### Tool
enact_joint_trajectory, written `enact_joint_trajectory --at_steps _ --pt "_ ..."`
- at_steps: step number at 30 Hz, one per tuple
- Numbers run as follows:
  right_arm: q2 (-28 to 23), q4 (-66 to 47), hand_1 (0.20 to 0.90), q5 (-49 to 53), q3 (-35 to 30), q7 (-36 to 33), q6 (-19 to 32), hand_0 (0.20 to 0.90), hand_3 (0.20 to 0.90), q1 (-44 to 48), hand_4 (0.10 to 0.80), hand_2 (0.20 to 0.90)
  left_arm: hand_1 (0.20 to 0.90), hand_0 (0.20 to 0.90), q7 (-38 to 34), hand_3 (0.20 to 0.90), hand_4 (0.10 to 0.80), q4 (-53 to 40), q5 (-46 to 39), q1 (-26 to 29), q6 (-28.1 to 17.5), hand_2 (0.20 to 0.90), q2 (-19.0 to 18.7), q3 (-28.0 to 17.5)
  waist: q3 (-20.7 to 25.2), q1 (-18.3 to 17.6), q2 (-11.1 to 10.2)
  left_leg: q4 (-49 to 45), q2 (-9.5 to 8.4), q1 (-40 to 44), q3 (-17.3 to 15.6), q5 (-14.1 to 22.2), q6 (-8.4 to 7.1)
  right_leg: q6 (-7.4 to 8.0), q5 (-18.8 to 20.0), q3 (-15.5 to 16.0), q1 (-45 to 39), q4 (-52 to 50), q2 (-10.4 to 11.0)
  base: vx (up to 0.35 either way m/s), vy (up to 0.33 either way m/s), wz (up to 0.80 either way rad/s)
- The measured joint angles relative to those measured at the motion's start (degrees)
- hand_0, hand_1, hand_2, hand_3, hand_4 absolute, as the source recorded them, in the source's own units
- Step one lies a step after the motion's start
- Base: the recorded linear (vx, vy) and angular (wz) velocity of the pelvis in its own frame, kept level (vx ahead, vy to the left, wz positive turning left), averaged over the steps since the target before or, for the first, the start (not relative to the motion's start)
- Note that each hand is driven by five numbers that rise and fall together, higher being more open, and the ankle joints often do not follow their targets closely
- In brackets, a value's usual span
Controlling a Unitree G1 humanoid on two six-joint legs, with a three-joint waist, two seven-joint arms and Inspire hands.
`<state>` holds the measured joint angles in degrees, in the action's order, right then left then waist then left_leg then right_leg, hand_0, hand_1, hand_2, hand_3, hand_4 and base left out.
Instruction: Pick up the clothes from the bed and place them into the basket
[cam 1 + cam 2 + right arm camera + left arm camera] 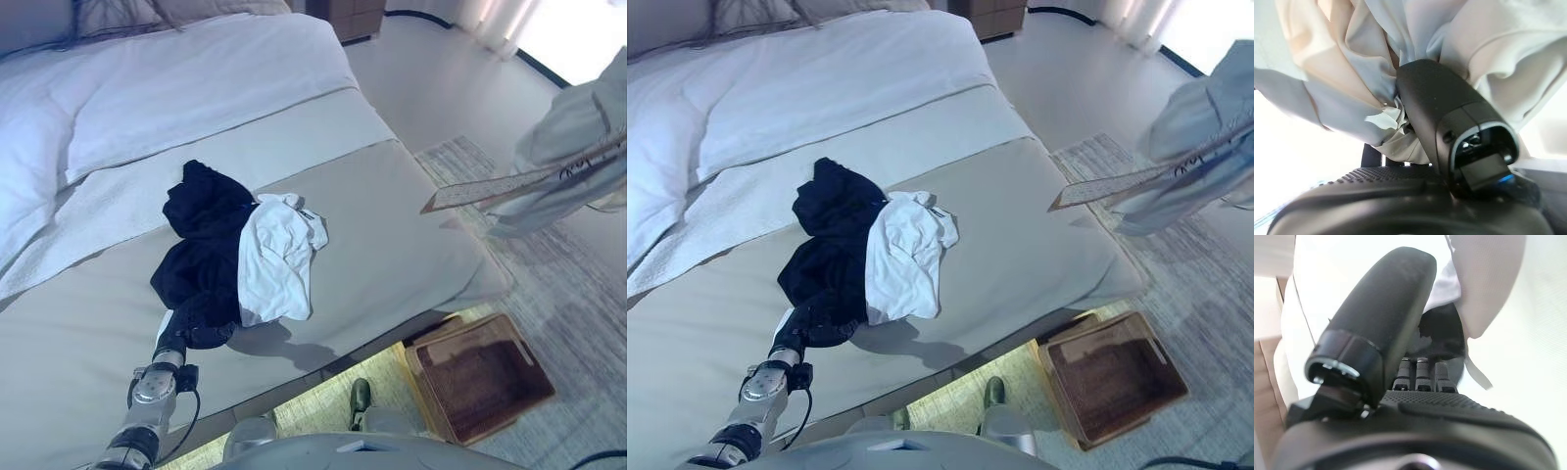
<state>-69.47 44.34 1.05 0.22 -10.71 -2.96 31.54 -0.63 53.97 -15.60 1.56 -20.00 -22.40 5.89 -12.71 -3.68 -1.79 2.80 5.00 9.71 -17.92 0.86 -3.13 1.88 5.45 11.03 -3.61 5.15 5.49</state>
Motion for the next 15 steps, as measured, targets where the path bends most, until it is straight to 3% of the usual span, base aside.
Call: enact_joint_trajectory --at_steps 9,15 --pt "1.15 -1.97 0.300 -0.10 -4.23 5.73 0.17 0.300 0.200 -12.82 0.100 0.300 0.900 0.900 0.52 0.900 0.800 3.42 1.20 -0.41 -0.75 0.900 2.29 0.02 2.77 -5.92 3.81 1.73 1.05 1.16 -3.62 -0.30 -0.21 0.47 0.21 -3.99 1.82 0.03 -1.95 0.016 -0.012 -0.23" --pt "5.57 -1.66 0.300 -0.70 -4.57 9.88 0.96 0.300 0.200 -16.57 0.100 0.300 0.900 0.900 1.08 0.900 0.800 5.44 2.27 -0.53 -1.53 0.900 2.73 0.03 3.36 -7.56 4.48 1.73 2.08 1.75 -5.74 -0.38 -0.33 0.60 0.13 -5.71 2.33 0.03 -2.95 0.007 -0.074 -0.20"
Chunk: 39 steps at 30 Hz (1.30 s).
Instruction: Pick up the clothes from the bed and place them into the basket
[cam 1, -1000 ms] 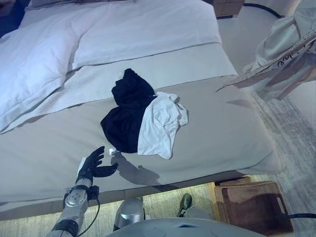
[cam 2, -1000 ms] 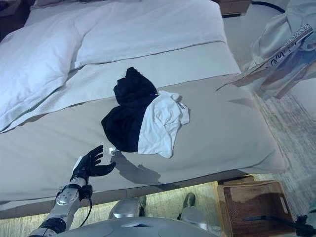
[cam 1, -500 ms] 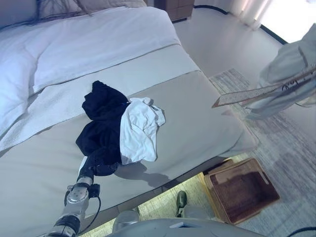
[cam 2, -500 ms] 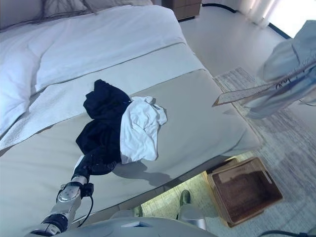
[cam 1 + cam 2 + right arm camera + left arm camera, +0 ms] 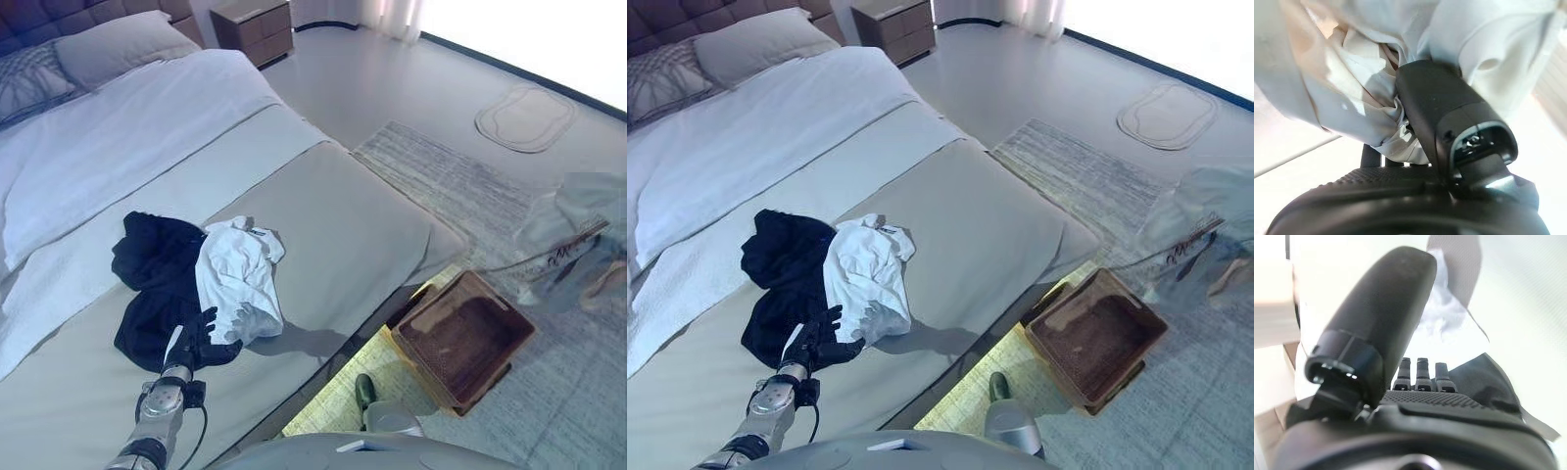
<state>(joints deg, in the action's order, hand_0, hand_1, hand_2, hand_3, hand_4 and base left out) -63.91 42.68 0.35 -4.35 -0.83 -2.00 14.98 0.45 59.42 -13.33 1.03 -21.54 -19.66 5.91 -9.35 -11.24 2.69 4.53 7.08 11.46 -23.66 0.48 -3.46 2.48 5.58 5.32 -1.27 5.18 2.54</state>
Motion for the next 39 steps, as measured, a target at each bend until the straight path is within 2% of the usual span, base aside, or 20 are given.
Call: enact_joint_trajectory --at_steps 3,12,14,21,26,27,28,33,39 --pt "2.66 2.27 0.300 -1.03 0.00 0.81 0.17 0.300 0.200 -1.42 0.100 0.300 0.900 0.900 0.22 0.900 0.800 -0.08 1.37 0.80 0.01 0.900 0.20 0.36 0.20 0.07 0.24 -0.05 0.08 -0.49 -0.07 -0.22 -0.34 0.17 -0.12 -0.15 0.65 0.00 -0.22 -0.060 -0.085 -0.02" --pt "5.71 7.91 0.300 -1.02 0.02 1.25 0.15 0.300 0.200 -1.37 0.100 0.300 0.900 0.900 2.27 0.900 0.800 -0.30 3.83 1.58 0.05 0.900 0.02 4.28 0.75 -0.08 1.90 -0.15 -0.05 -1.98 -0.01 -0.67 -0.35 0.28 -0.06 -0.08 2.06 0.01 0.35 -0.020 -0.023 0.00" --pt "5.70 7.93 0.300 -1.04 0.01 1.20 0.16 0.300 0.200 -1.32 0.100 0.300 0.900 0.900 3.23 0.900 0.800 -0.39 3.84 1.85 0.05 0.900 0.03 5.65 0.70 -0.17 3.07 -0.12 -0.30 -2.12 0.01 -0.66 -0.34 0.49 -0.20 0.00 2.12 0.02 0.69 0.009 0.003 0.02" --pt "5.86 7.93 0.300 -2.30 0.09 1.18 0.17 0.300 0.200 -1.31 0.100 0.300 0.900 0.900 4.84 0.900 0.800 -0.83 3.84 2.06 0.05 0.900 0.14 5.89 0.10 0.02 7.69 -0.10 -0.38 -3.17 0.03 -0.64 -0.30 0.75 -0.39 0.03 3.23 0.02 0.80 -0.005 -0.003 0.00" --pt "6.51 8.14 0.300 -2.27 0.11 0.87 -0.13 0.300 0.200 -1.28 0.100 0.300 0.900 0.900 5.53 0.900 0.800 -3.00 3.79 2.50 -0.01 0.900 0.16 6.08 -1.03 -0.01 9.45 -0.25 -0.35 -4.07 0.02 -0.77 -0.18 0.87 -0.47 -0.06 4.11 0.02 0.82 -0.060 0.000 -0.02" --pt "6.62 8.48 0.488 -2.26 0.11 0.56 -0.13 0.488 0.420 -1.17 0.320 0.488 0.900 0.900 5.55 0.900 0.800 -3.03 3.79 3.04 -0.02 0.900 0.20 6.19 -1.58 -0.01 9.52 -0.26 -0.38 -4.08 0.05 -0.82 -0.25 0.88 -0.47 -0.05 4.12 0.02 0.83 0.000 0.000 0.00" --pt "6.87 8.98 0.900 -2.25 0.11 0.06 -0.24 0.900 0.900 -1.05 0.800 0.900 0.900 0.900 5.55 0.900 0.800 -3.04 3.76 3.55 -0.02 0.900 0.22 6.39 -2.06 -0.02 9.51 -0.26 -0.38 -4.08 0.07 -0.84 -0.25 0.88 -0.48 -0.05 4.12 0.02 0.83 0.000 0.000 0.00" --pt "7.03 9.08 0.900 -2.25 0.11 -1.09 -0.47 0.900 0.900 -0.68 0.800 0.900 0.900 0.900 5.75 0.900 0.800 -3.04 3.72 4.53 -0.13 0.900 0.28 7.74 -4.35 -0.42 10.01 -0.25 -0.46 -4.22 0.08 -0.85 -0.26 1.00 -0.58 -0.15 4.38 0.02 0.91 -0.005 0.005 -0.01" --pt "8.21 9.52 0.900 -2.25 0.09 -2.18 -0.57 0.900 0.900 0.07 0.800 0.900 0.900 0.900 6.19 0.900 0.800 -3.04 3.67 4.53 -0.49 0.900 0.57 7.76 -4.91 -0.71 9.95 -0.22 -1.11 -4.40 0.50 -2.17 -0.15 0.97 -0.56 -0.25 4.53 0.01 1.60 0.000 0.000 0.00"
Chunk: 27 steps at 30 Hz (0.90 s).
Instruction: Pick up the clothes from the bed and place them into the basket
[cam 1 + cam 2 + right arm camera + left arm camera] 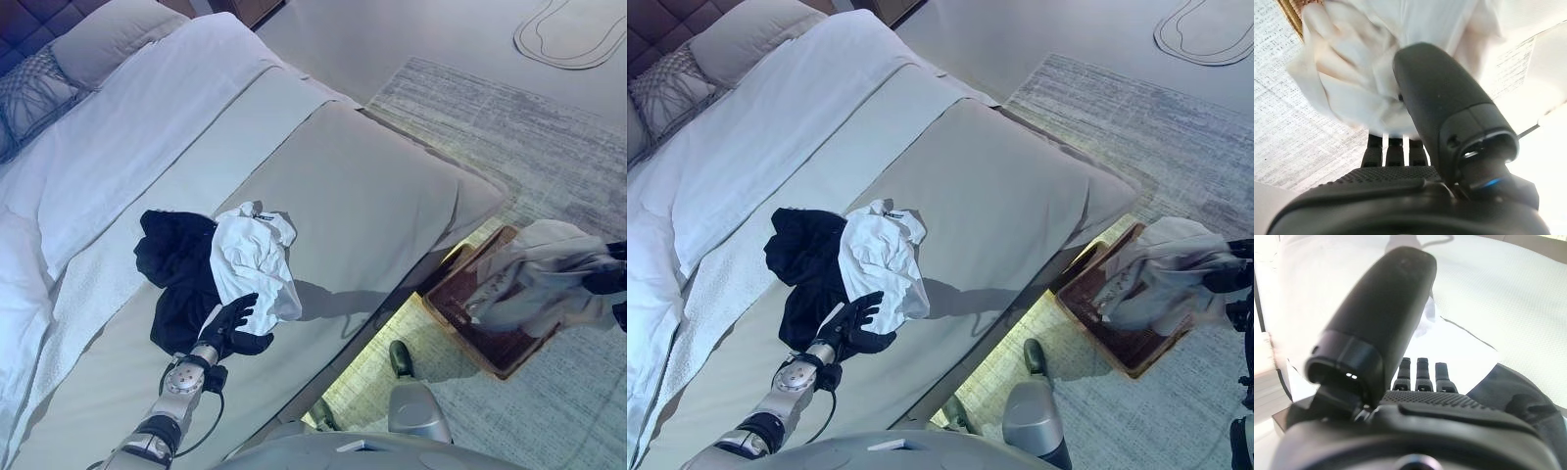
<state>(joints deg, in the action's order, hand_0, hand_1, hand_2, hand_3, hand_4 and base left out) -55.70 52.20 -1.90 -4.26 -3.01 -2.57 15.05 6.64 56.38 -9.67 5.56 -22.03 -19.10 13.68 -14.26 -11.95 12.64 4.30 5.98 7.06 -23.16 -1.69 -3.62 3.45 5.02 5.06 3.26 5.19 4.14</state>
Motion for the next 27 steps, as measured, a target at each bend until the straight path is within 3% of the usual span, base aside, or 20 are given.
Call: enact_joint_trajectory --at_steps 13,18,23,27 --pt "0.65 -0.46 0.900 0.26 0.00 -0.67 -0.43 0.900 0.900 1.42 0.800 0.900 0.900 0.900 -0.07 0.900 0.800 -1.66 -0.43 0.11 -0.64 0.900 0.46 -0.10 -0.75 -0.41 -1.07 0.12 0.04 2.12 1.21 -0.06 -0.02 0.07 -0.03 0.78 -2.72 0.00 0.10 0.014 -0.005 0.02" --pt "0.65 -5.87 0.900 1.99 -0.05 -4.26 -1.86 0.900 0.900 1.85 0.800 0.900 0.900 0.900 -1.05 0.900 0.800 -1.67 -0.45 0.23 -0.52 0.900 0.62 -0.65 -1.30 0.05 -1.88 0.56 0.18 2.77 2.35 -0.03 -0.04 0.31 -0.22 1.78 -3.71 0.00 0.06 0.019 -0.007 0.11" --pt "0.82 -8.90 0.900 1.74 1.33 -7.44 -2.89 0.900 0.900 6.65 0.800 0.900 0.900 0.900 -2.67 0.900 0.800 -1.63 -0.52 0.00 0.34 0.900 1.17 -1.01 -1.13 2.37 -2.83 0.70 0.24 2.66 4.10 -0.02 -0.04 0.12 -0.05 3.48 -4.56 0.00 0.19 -0.006 0.032 0.18" --pt "2.08 -9.91 0.900 1.74 6.82 -7.87 -2.80 0.900 0.900 13.27 0.800 0.900 0.900 0.900 -3.97 0.900 0.800 -1.01 -2.79 -1.48 0.57 0.900 1.82 -3.10 -0.24 5.73 -4.40 0.54 0.58 2.25 6.40 -0.03 -0.04 0.08 -0.05 5.34 -5.42 0.00 0.16 0.032 0.013 0.27"
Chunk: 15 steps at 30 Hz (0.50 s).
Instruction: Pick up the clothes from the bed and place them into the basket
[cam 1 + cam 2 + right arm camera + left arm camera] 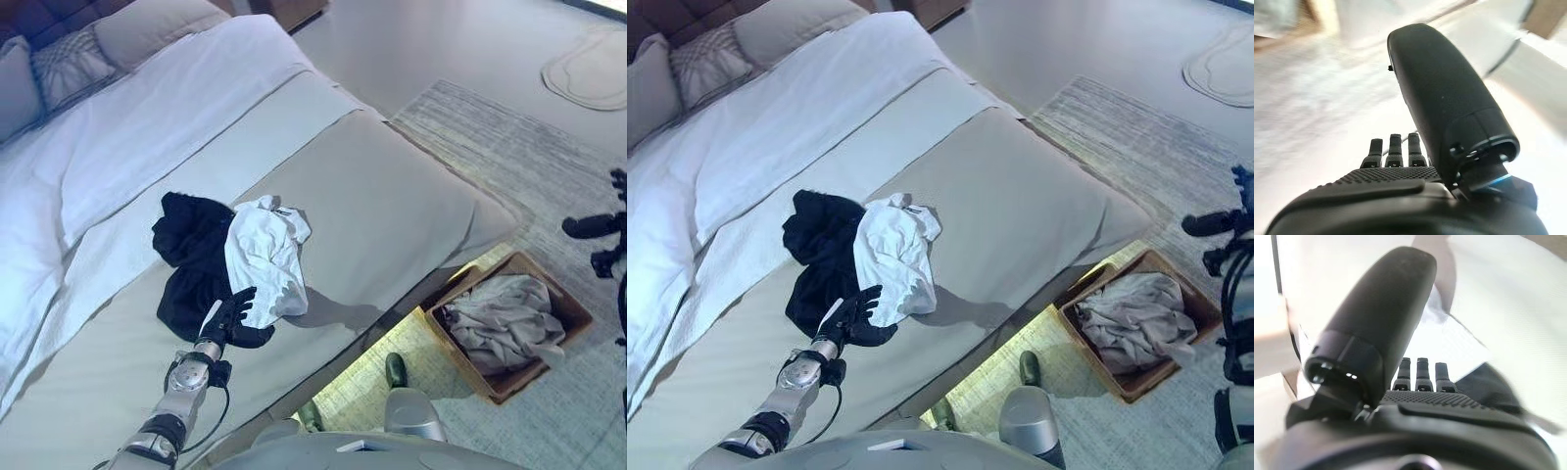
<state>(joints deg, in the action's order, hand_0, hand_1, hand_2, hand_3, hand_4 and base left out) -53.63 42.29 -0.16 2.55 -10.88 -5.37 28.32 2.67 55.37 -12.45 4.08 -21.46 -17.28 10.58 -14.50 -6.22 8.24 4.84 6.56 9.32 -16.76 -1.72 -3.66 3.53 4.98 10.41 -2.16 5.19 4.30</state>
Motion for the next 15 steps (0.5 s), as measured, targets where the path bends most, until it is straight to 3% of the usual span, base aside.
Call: enact_joint_trajectory --at_steps 7,11,15 --pt "4.63 -0.14 0.900 -2.83 6.86 0.52 1.83 0.900 0.900 4.85 0.800 0.900 0.900 0.900 -1.08 0.900 0.800 0.18 0.03 -2.82 -0.08 0.900 -0.02 -1.82 1.49 6.80 -2.92 -1.73 0.04 -1.75 5.26 -0.22 -0.33 0.00 -0.06 5.03 -2.10 -0.01 0.62 0.048 0.034 0.40" --pt "5.20 0.08 0.900 -7.70 11.86 0.64 1.97 0.900 0.900 8.43 0.800 0.900 0.900 0.900 -1.14 0.900 0.800 0.10 0.03 -3.81 -0.09 0.900 0.01 -2.04 1.51 10.56 -3.06 -1.72 -0.84 -2.43 8.43 -0.52 -0.74 0.11 -0.13 8.29 -3.36 -0.01 1.58 0.068 0.069 0.44" --pt "6.75 0.69 0.900 -8.88 14.54 3.58 1.78 0.900 0.900 10.46 0.800 0.900 0.900 0.900 -1.16 0.900 0.800 -0.05 0.02 -5.28 -0.09 0.900 -0.07 -3.10 1.97 13.44 -4.53 -1.90 -1.73 -3.19 11.08 -0.68 -0.57 0.58 -0.49 10.90 -4.30 -0.01 2.22 0.082 0.077 0.38"
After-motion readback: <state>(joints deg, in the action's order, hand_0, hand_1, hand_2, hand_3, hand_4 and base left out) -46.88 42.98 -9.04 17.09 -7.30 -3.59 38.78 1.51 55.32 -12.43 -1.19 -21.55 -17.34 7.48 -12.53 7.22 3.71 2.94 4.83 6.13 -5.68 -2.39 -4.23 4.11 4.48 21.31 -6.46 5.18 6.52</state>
